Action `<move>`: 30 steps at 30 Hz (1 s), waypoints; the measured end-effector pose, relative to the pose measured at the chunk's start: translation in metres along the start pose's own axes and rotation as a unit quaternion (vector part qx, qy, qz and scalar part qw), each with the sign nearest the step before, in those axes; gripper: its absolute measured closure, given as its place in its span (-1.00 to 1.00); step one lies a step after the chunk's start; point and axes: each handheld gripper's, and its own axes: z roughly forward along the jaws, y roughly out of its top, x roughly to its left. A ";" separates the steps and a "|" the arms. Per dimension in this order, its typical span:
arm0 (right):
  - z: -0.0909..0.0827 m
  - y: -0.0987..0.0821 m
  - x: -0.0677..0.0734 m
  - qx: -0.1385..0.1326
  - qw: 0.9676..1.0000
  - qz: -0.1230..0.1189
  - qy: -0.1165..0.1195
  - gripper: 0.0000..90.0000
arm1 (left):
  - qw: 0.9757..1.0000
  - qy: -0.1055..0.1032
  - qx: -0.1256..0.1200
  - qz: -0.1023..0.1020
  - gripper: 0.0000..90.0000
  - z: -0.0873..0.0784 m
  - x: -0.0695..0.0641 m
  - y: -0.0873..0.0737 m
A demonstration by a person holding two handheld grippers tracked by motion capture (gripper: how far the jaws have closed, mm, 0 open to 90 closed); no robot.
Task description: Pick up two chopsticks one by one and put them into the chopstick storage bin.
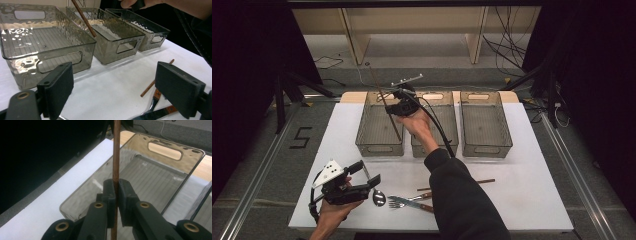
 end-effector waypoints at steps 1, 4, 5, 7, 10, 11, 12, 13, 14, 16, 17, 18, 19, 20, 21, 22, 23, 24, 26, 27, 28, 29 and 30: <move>0.001 0.000 0.000 -0.001 1.000 0.000 -0.001 0.90 | 1.000 0.000 0.000 0.000 -0.67 0.000 0.000 0.000; 0.003 -0.001 -0.001 -0.005 1.000 0.001 -0.007 0.90 | 1.000 0.000 0.000 0.000 -0.67 0.000 0.000 0.000; 0.003 -0.001 -0.001 -0.007 1.000 0.001 -0.010 0.89 | 1.000 -0.001 0.000 -0.001 -0.67 0.000 0.000 0.000; 0.005 -0.001 -0.001 -0.009 1.000 0.004 -0.010 0.90 | 1.000 -0.001 0.000 -0.001 -0.67 0.000 0.000 0.000; 0.009 -0.003 -0.001 -0.005 1.000 0.006 -0.010 0.89 | 1.000 -0.001 0.000 -0.001 -0.67 0.000 0.000 0.000; 0.010 -0.004 0.000 -0.003 1.000 0.005 -0.012 0.89 | 1.000 -0.001 0.000 -0.001 -0.67 0.000 0.000 0.000; 0.012 -0.004 0.000 -0.002 1.000 0.003 -0.013 0.90 | 1.000 -0.001 0.000 -0.001 -0.67 0.000 0.000 0.000; 0.013 -0.005 0.000 -0.001 1.000 0.002 -0.014 0.89 | 1.000 -0.001 0.000 -0.001 -0.67 0.000 0.000 0.000; 0.014 -0.005 0.000 0.000 1.000 0.004 -0.014 0.90 | 1.000 -0.002 0.000 -0.001 -0.67 0.000 0.000 0.000; 0.016 -0.006 -0.001 0.001 1.000 0.007 -0.015 0.89 | 1.000 -0.001 0.001 0.000 -0.67 -0.001 0.001 0.000; 0.016 -0.007 -0.001 0.002 1.000 0.008 -0.015 0.89 | 1.000 -0.001 0.001 0.000 -0.67 -0.001 0.001 0.000; 0.017 -0.007 0.000 0.002 1.000 0.007 -0.016 0.89 | 1.000 -0.001 0.000 -0.001 -0.67 -0.001 0.000 0.000; 0.018 -0.008 0.000 0.003 1.000 0.007 -0.017 0.89 | 1.000 -0.001 0.000 -0.001 -0.67 -0.001 0.000 0.000; 0.019 -0.008 0.000 0.004 1.000 0.006 -0.017 0.89 | 1.000 -0.002 -0.001 -0.001 -0.67 -0.001 0.000 0.000; 0.019 -0.008 0.000 0.004 1.000 0.006 -0.017 0.89 | 1.000 -0.001 0.000 -0.001 -0.67 -0.001 0.000 0.000; 0.020 -0.009 0.000 0.006 1.000 0.006 -0.018 0.89 | 1.000 -0.001 0.000 0.000 -0.67 -0.001 0.001 0.000; 0.022 -0.011 0.000 0.009 1.000 0.007 -0.018 0.89 | 1.000 -0.001 -0.001 0.000 -0.67 -0.001 0.000 0.000; 0.022 -0.011 0.000 0.009 1.000 0.007 -0.018 0.89 | 1.000 -0.001 -0.001 0.000 -0.67 -0.001 0.000 0.000; 0.026 -0.014 -0.001 0.016 1.000 0.008 -0.022 0.89 | 1.000 -0.002 0.000 0.001 -0.67 -0.001 0.000 0.000; 0.027 -0.015 -0.001 0.016 1.000 0.008 -0.023 0.89 | 1.000 -0.002 0.000 0.000 -0.67 -0.001 0.000 0.000; 0.028 -0.016 -0.002 0.016 1.000 0.011 -0.022 0.89 | 1.000 -0.002 0.000 -0.001 -0.67 -0.001 0.000 0.000; 0.029 -0.016 -0.002 0.017 1.000 0.011 -0.022 0.89 | 1.000 -0.002 0.000 0.000 -0.67 0.000 0.000 0.000; 0.030 -0.017 -0.001 0.018 0.999 0.012 -0.024 0.89 | 1.000 -0.002 0.000 0.000 -0.67 -0.001 0.000 0.000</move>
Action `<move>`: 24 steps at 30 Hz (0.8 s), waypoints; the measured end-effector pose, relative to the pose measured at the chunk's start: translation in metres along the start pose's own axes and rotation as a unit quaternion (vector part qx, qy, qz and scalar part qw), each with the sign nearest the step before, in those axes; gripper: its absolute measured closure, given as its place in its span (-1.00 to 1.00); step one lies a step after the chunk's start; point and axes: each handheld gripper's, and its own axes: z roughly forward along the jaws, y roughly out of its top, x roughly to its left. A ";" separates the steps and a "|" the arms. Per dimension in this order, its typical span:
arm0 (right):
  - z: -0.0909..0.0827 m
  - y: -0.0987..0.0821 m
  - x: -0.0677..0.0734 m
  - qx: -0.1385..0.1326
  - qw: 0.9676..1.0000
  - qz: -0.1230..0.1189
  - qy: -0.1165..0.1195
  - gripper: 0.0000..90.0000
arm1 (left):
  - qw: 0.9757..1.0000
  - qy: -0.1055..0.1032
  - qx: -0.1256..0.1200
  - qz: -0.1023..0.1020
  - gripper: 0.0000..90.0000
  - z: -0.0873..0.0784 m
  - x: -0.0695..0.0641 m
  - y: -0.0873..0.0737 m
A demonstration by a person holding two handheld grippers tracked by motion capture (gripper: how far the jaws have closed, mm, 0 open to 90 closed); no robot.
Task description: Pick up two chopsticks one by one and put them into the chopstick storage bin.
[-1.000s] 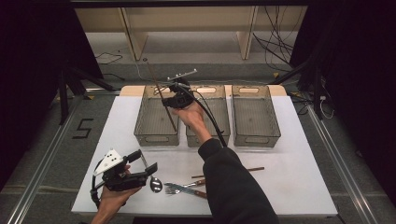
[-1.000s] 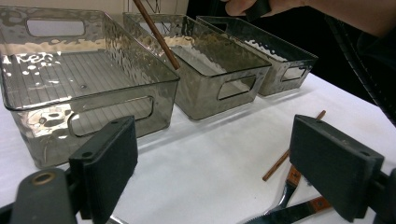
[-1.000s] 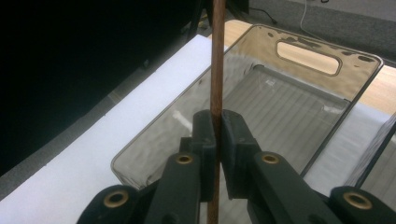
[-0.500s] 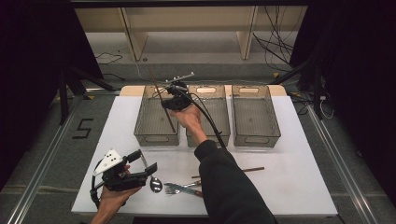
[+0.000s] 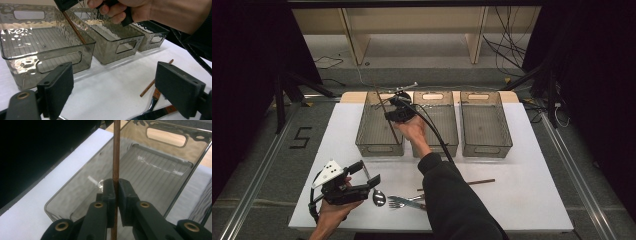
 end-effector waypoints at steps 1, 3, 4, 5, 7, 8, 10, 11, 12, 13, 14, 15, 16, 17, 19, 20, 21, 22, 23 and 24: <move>0.001 -0.001 0.000 0.002 1.000 0.000 -0.001 0.88 | 1.000 0.000 0.000 0.000 -0.67 0.000 0.000 0.000; 0.002 -0.002 0.000 0.004 1.000 0.002 -0.001 0.87 | 1.000 0.000 0.000 0.000 -0.67 0.000 0.000 0.000; 0.003 -0.003 -0.001 0.003 1.000 0.003 -0.003 0.81 | 1.000 0.000 -0.001 -0.001 -0.67 0.000 0.000 0.000; 0.003 -0.003 -0.001 0.003 1.000 0.007 0.000 0.77 | 1.000 0.000 -0.001 -0.001 -0.67 0.000 0.000 0.000; 0.002 -0.004 -0.002 0.004 1.000 0.011 0.002 0.64 | 1.000 0.000 0.001 -0.001 -0.67 0.000 0.000 0.000; 0.002 -0.003 -0.003 0.004 1.000 0.011 0.002 0.60 | 1.000 0.000 0.001 -0.001 -0.67 0.000 0.000 0.000; -0.001 -0.003 -0.003 0.003 1.000 0.010 0.004 0.54 | 1.000 0.000 0.000 -0.001 -0.67 0.000 0.000 0.000; -0.002 -0.002 -0.003 0.000 1.000 0.010 0.008 0.50 | 1.000 0.000 0.001 -0.001 -0.67 0.000 0.000 0.000; -0.004 -0.001 -0.003 -0.002 1.000 0.010 0.010 0.46 | 1.000 0.000 0.001 -0.001 -0.67 0.000 0.000 0.000; -0.007 0.000 -0.003 -0.004 1.000 0.009 0.012 0.43 | 1.000 0.001 0.001 0.001 -0.67 0.000 0.000 0.000; -0.009 0.000 -0.003 -0.006 1.000 0.009 0.014 0.41 | 1.000 0.000 0.001 0.000 -0.67 0.000 0.000 0.000; -0.009 0.000 -0.003 -0.006 1.000 0.009 0.014 0.41 | 1.000 0.000 0.001 0.000 -0.67 0.000 0.000 0.000; -0.013 0.002 -0.004 -0.007 1.000 0.004 0.016 0.36 | 1.000 0.000 0.001 0.000 -0.67 0.000 0.000 0.000; -0.013 0.002 -0.004 -0.007 1.000 0.004 0.016 0.36 | 1.000 0.001 0.001 -0.001 -0.67 0.000 0.000 0.000; -0.020 0.002 -0.003 -0.005 1.000 -0.010 0.021 0.22 | 1.000 0.000 0.001 0.000 -0.67 0.000 0.000 0.000; -0.023 0.002 -0.002 -0.006 1.000 -0.014 0.022 0.16 | 1.000 0.001 0.001 0.000 -0.67 0.000 0.000 0.000; -0.026 0.002 -0.002 -0.006 1.000 -0.018 0.024 0.12 | 1.000 0.001 0.001 0.000 -0.67 0.000 0.000 0.000; -0.029 0.002 -0.002 -0.005 0.999 -0.023 0.029 0.08 | 1.000 0.001 0.001 0.000 -0.67 0.000 0.000 0.000; -0.029 0.002 -0.002 -0.005 0.999 -0.023 0.029 0.08 | 1.000 0.001 0.001 0.000 -0.67 0.000 0.000 0.000; -0.035 0.002 -0.002 -0.005 0.999 -0.035 0.035 0.00 | 1.000 0.001 0.001 0.000 -0.67 0.001 0.000 0.000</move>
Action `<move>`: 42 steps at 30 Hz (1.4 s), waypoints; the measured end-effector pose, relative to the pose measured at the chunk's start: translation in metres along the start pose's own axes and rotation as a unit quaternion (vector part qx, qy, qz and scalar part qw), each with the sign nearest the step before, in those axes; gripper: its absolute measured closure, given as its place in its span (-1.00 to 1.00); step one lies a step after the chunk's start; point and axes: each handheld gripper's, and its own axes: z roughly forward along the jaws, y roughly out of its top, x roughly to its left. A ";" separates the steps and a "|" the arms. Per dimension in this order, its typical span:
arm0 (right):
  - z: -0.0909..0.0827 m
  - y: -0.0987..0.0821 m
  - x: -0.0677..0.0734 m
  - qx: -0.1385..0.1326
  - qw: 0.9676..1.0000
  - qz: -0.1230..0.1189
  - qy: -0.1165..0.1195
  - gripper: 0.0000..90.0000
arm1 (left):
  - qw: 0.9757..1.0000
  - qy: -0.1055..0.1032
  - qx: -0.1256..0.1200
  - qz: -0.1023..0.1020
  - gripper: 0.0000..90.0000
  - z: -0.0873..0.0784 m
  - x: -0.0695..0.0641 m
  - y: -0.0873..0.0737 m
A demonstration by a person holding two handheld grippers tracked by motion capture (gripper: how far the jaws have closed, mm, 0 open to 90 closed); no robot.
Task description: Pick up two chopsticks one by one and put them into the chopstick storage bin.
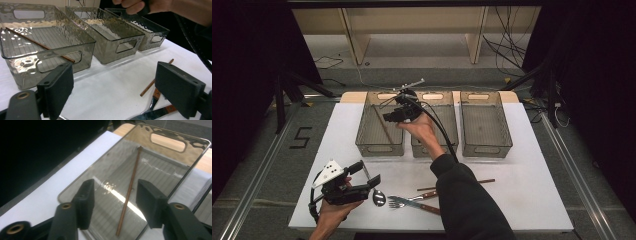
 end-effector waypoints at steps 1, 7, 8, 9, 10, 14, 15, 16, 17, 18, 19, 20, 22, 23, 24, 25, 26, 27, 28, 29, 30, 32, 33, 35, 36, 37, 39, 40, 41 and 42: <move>-0.003 -0.001 0.000 0.000 1.000 -0.007 0.004 -0.01 | 1.000 0.000 0.001 0.002 -0.67 0.000 0.000 0.000; -0.021 -0.005 0.001 0.002 0.999 -0.032 0.019 -0.12 | 1.000 0.000 0.003 0.004 -0.67 0.000 0.000 0.000; -0.028 -0.006 0.002 0.003 0.999 -0.041 0.023 -0.15 | 1.000 0.000 0.004 0.003 -0.67 0.000 0.000 0.000; -0.032 -0.007 0.003 0.002 0.999 -0.045 0.026 -0.16 | 1.000 0.000 0.004 0.003 -0.67 0.000 0.000 0.000; -0.036 -0.008 0.004 0.003 0.998 -0.050 0.029 -0.18 | 1.000 0.000 0.004 0.002 -0.67 0.000 0.000 0.000; -0.045 -0.012 0.007 0.012 0.997 -0.065 0.032 -0.23 | 1.000 0.000 0.004 0.002 -0.67 0.001 0.000 0.000; -0.047 -0.013 0.007 0.014 0.997 -0.071 0.033 -0.24 | 1.000 0.000 0.005 0.002 -0.67 0.001 0.000 0.000; -0.051 -0.015 0.008 0.014 0.997 -0.074 0.035 -0.24 | 1.000 0.000 0.004 0.002 -0.67 0.001 0.000 0.000; -0.057 -0.018 0.008 0.015 0.996 -0.083 0.037 -0.26 | 1.000 0.000 0.005 0.002 -0.67 0.001 0.000 0.000; -0.057 -0.018 0.008 0.015 0.996 -0.083 0.037 -0.26 | 1.000 0.000 0.005 0.002 -0.67 0.001 0.000 0.000; -0.062 -0.022 0.008 0.019 0.995 -0.091 0.038 -0.28 | 1.000 0.000 0.004 0.002 -0.67 0.001 0.000 0.000; -0.062 -0.022 0.008 0.019 0.995 -0.091 0.038 -0.28 | 1.000 0.000 0.005 0.002 -0.67 0.001 0.000 0.000; -0.067 -0.025 0.007 0.025 0.994 -0.100 0.042 -0.29 | 1.000 0.000 0.004 0.002 -0.67 0.001 0.000 -0.001; -0.073 -0.029 0.005 0.028 0.993 -0.106 0.044 -0.30 | 1.000 0.000 0.005 0.002 -0.67 0.001 0.000 -0.001; -0.076 -0.032 0.004 0.028 0.993 -0.109 0.046 -0.30 | 1.000 0.000 0.005 0.002 -0.67 0.001 0.000 -0.001; -0.076 -0.032 0.004 0.028 0.993 -0.109 0.046 -0.30 | 1.000 -0.001 0.005 0.002 -0.67 0.001 0.000 -0.001; -0.079 -0.034 0.004 0.028 0.992 -0.112 0.048 -0.30 | 1.000 -0.001 0.005 0.002 -0.67 0.002 0.000 -0.001; -0.086 -0.038 0.002 0.027 0.991 -0.119 0.051 -0.30 | 1.000 -0.001 0.006 0.003 -0.67 0.002 0.000 -0.001; -0.089 -0.041 0.002 0.030 0.991 -0.120 0.051 -0.30 | 1.000 -0.001 0.006 0.003 -0.67 0.002 0.000 -0.001; -0.092 -0.043 0.002 0.031 0.990 -0.124 0.052 -0.30 | 1.000 -0.001 0.007 0.003 -0.67 0.002 0.000 -0.001; -0.092 -0.043 0.002 0.031 0.990 -0.124 0.052 -0.30 | 1.000 -0.001 0.007 0.003 -0.67 0.002 0.000 -0.001; -0.099 -0.047 0.001 0.036 0.989 -0.132 0.052 -0.30 | 1.000 -0.001 0.007 0.003 -0.67 0.002 0.000 -0.001; -0.105 -0.052 -0.002 0.042 0.988 -0.141 0.049 -0.30 | 1.000 -0.001 0.007 0.003 -0.67 0.002 -0.001 -0.001; -0.108 -0.054 -0.003 0.044 0.988 -0.142 0.050 -0.30 | 1.000 -0.001 0.008 0.002 -0.67 0.002 -0.001 -0.001; -0.113 -0.059 -0.006 0.051 0.987 -0.142 0.050 -0.30 | 1.000 -0.001 0.008 0.003 -0.67 0.003 -0.001 -0.001; -0.115 -0.062 -0.008 0.053 0.987 -0.147 0.049 -0.30 | 1.000 -0.002 0.008 0.003 -0.67 0.003 -0.001 -0.001; -0.118 -0.064 -0.009 0.056 0.986 -0.149 0.049 -0.30 | 1.000 -0.002 0.010 0.005 -0.67 0.003 -0.001 -0.001; -0.120 -0.066 -0.010 0.059 0.986 -0.149 0.047 -0.30 | 1.000 -0.002 0.009 0.005 -0.67 0.003 -0.001 -0.001; -0.125 -0.071 -0.013 0.065 0.985 -0.152 0.047 -0.30 | 1.000 -0.002 0.009 0.005 -0.67 0.003 -0.001 -0.001; -0.127 -0.073 -0.014 0.067 0.985 -0.154 0.045 -0.31 | 1.000 -0.002 0.009 0.005 -0.67 0.003 -0.001 -0.001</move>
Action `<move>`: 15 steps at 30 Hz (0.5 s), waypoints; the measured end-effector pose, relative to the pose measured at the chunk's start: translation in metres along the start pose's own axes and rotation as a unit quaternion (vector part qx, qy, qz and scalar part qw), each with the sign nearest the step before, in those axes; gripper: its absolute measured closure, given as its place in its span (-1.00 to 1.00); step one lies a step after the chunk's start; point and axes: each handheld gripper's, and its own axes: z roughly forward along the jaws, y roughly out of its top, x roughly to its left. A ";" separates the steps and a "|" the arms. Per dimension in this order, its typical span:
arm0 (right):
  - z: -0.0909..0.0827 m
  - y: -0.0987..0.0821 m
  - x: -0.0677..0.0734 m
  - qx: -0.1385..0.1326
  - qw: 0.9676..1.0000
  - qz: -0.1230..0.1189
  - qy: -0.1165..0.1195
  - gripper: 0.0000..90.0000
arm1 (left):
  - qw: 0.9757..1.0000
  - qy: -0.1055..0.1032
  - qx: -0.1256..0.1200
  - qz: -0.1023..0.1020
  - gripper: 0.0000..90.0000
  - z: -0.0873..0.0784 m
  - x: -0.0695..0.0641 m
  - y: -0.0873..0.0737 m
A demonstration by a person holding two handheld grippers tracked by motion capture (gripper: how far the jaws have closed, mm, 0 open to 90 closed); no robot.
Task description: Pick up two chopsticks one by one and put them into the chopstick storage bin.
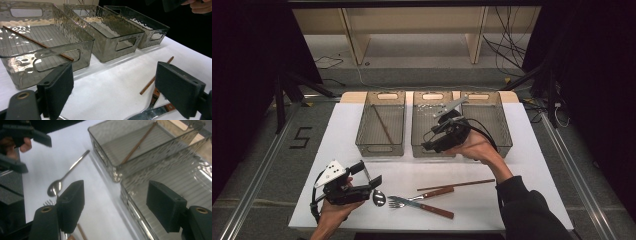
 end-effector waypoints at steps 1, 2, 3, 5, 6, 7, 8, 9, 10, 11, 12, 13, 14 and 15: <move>-0.002 -0.003 -0.001 0.003 1.000 -0.001 -0.002 -0.32 | 1.000 -0.001 0.000 0.000 -0.67 0.000 0.000 0.000; -0.002 -0.003 -0.001 0.003 1.000 -0.001 -0.002 -0.32 | 1.000 0.000 -0.001 0.000 -0.67 0.000 0.000 0.000; -0.003 -0.005 -0.002 0.006 1.000 -0.002 -0.003 -0.32 | 1.000 -0.001 -0.001 0.000 -0.67 0.000 0.000 0.000; -0.008 -0.013 -0.004 0.016 1.000 0.001 -0.006 -0.35 | 1.000 -0.001 0.000 0.001 -0.67 0.000 0.000 0.000; -0.008 -0.013 -0.004 0.016 1.000 0.001 -0.006 -0.35 | 1.000 -0.002 0.000 0.002 -0.67 0.000 0.000 0.000; -0.009 -0.015 -0.004 0.019 1.000 0.001 -0.007 -0.36 | 1.000 -0.001 0.000 0.001 -0.67 0.000 0.000 0.000; -0.011 -0.018 -0.004 0.020 1.000 0.000 -0.007 -0.37 | 1.000 -0.001 0.000 0.001 -0.67 0.000 0.000 0.000; -0.013 -0.020 -0.005 0.023 1.000 0.002 -0.007 -0.38 | 1.000 -0.001 0.000 0.001 -0.67 0.000 0.000 0.000; -0.014 -0.023 -0.005 0.026 1.000 0.004 -0.009 -0.38 | 1.000 -0.001 0.000 0.001 -0.67 0.000 0.000 0.000; -0.015 -0.025 -0.006 0.027 1.000 0.002 -0.011 -0.39 | 1.000 -0.001 0.001 0.001 -0.67 0.000 0.000 0.000; -0.016 -0.028 -0.007 0.030 1.000 0.004 -0.010 -0.39 | 1.000 -0.001 0.001 0.002 -0.67 0.000 0.000 0.000; -0.017 -0.031 -0.007 0.036 0.999 0.005 -0.011 -0.40 | 1.000 -0.001 0.001 0.002 -0.67 0.000 0.000 0.000; -0.017 -0.033 -0.008 0.040 0.999 0.004 -0.012 -0.41 | 1.000 -0.001 0.001 0.002 -0.67 0.000 -0.001 0.000; -0.018 -0.039 -0.008 0.053 0.999 0.004 -0.014 -0.43 | 1.000 -0.001 0.001 0.003 -0.67 0.000 -0.001 0.000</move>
